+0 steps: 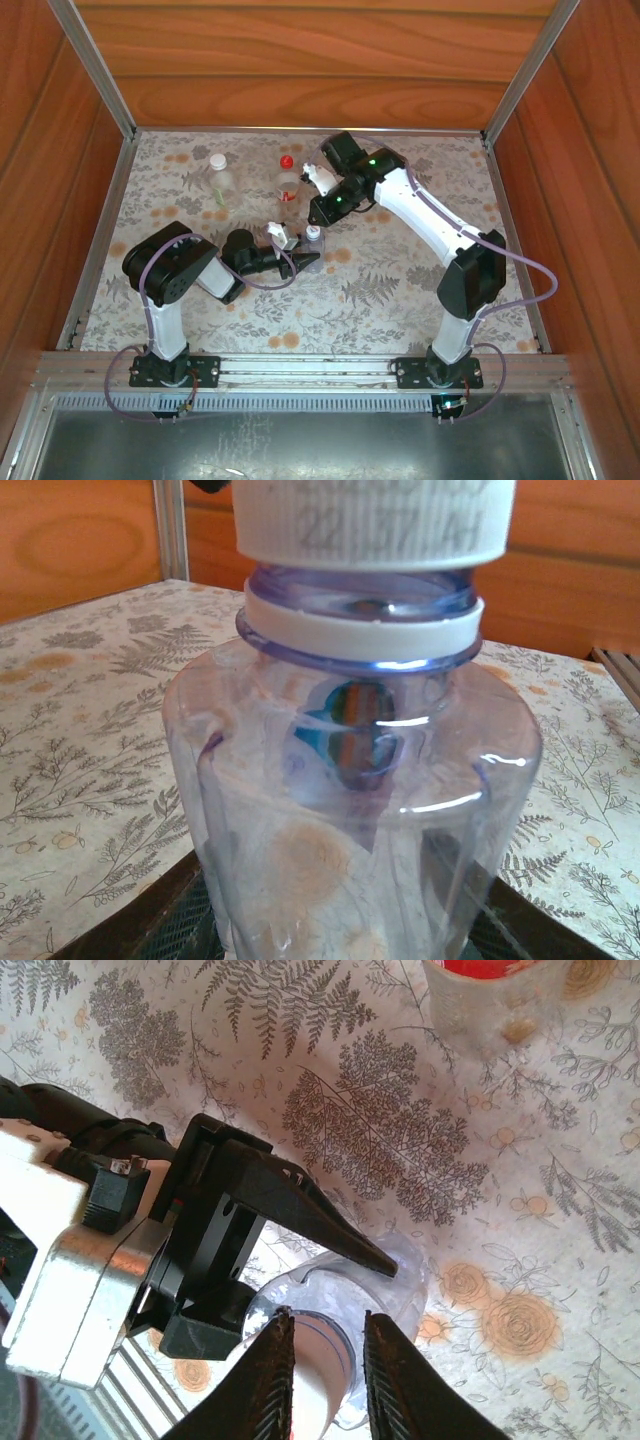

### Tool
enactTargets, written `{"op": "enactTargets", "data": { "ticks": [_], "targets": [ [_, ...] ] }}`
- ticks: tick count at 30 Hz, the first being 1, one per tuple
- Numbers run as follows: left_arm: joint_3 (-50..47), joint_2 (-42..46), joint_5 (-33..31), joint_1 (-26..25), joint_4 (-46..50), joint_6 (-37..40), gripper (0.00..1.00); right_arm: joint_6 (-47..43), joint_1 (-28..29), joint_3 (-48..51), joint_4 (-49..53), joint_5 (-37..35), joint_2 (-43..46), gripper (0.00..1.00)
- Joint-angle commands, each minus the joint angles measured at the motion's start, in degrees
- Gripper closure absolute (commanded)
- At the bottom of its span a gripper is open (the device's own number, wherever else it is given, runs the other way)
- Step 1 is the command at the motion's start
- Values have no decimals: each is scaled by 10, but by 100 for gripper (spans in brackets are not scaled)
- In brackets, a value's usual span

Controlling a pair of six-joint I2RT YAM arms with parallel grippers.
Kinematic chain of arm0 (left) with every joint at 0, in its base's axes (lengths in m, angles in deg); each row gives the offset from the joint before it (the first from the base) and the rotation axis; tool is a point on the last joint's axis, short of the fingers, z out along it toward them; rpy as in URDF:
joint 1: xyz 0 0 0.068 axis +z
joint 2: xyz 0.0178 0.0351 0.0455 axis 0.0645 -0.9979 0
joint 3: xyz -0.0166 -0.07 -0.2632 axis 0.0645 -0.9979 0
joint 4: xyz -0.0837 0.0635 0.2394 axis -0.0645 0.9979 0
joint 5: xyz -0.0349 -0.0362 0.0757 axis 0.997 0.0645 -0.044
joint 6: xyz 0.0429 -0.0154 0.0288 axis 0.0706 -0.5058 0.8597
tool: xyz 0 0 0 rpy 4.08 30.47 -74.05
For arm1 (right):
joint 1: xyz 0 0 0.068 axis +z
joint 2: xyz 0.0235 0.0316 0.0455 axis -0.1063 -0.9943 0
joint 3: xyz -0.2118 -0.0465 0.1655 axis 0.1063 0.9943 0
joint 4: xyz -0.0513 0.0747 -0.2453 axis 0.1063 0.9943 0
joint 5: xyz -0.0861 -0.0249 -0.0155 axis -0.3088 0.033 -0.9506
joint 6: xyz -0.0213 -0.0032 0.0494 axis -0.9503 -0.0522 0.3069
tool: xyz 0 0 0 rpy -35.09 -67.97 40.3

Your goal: Screw on the bottle caps

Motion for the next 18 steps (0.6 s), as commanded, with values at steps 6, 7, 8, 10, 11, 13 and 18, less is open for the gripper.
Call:
{"op": "enactTargets", "data": {
  "ticks": [6,7,8,10,11,13,18],
  "targets": [
    [-2,-11,10,9,72,-21,48,18,-5,32,15,31,26,78],
    [0,-12,10,10,72,-23,48,20,-5,35,14,33,28,79],
    [1,-12,12,10,73,-25,48,21,-5,39,13,34,31,79],
    [2,-13,13,12,73,-29,48,25,-6,46,13,32,37,79],
    [3,-14,14,14,73,-30,48,26,-5,49,12,31,40,79],
    [6,-17,16,16,73,-33,48,30,-5,56,11,31,46,80],
    [10,-20,20,17,73,-36,48,42,-5,77,6,45,62,83]
  ]
}}
